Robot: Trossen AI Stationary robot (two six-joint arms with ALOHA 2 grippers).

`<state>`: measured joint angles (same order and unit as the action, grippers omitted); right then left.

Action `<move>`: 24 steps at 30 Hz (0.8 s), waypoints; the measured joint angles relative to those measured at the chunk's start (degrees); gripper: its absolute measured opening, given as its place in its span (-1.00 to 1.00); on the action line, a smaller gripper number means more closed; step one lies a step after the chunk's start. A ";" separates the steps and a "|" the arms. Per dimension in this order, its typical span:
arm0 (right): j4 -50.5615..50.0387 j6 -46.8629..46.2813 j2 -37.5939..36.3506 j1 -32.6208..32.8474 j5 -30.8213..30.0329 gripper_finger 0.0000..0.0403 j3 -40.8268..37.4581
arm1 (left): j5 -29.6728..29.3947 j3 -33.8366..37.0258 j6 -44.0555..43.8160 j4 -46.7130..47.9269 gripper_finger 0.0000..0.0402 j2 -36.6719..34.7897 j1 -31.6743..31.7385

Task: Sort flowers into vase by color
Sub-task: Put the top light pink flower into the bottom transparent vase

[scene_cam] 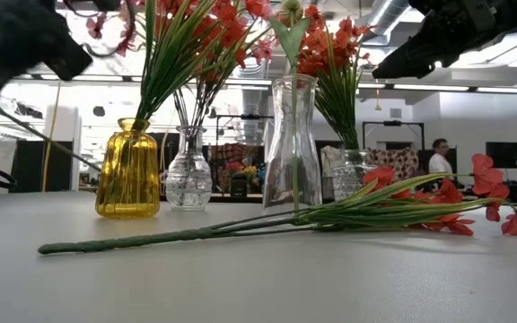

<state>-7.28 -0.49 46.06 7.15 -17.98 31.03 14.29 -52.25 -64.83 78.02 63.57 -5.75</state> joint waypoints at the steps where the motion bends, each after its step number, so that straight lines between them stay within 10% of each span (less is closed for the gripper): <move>1: -0.01 0.00 0.00 -0.01 0.00 0.08 0.00 | 1.60 -0.88 -1.06 0.41 -1.00 -0.02 -0.96; 15: 8.32 3.00 1.69 4.37 0.04 0.08 0.00 | 23.45 -7.60 -21.51 -0.54 -1.00 0.00 -11.86; 24: 24.58 10.87 11.99 12.02 0.02 0.08 0.00 | 28.61 -7.60 -34.01 -18.83 -1.00 0.00 -15.77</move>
<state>17.30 10.38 58.05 19.17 -17.96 31.03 42.90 -59.86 -98.84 59.19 63.57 -21.51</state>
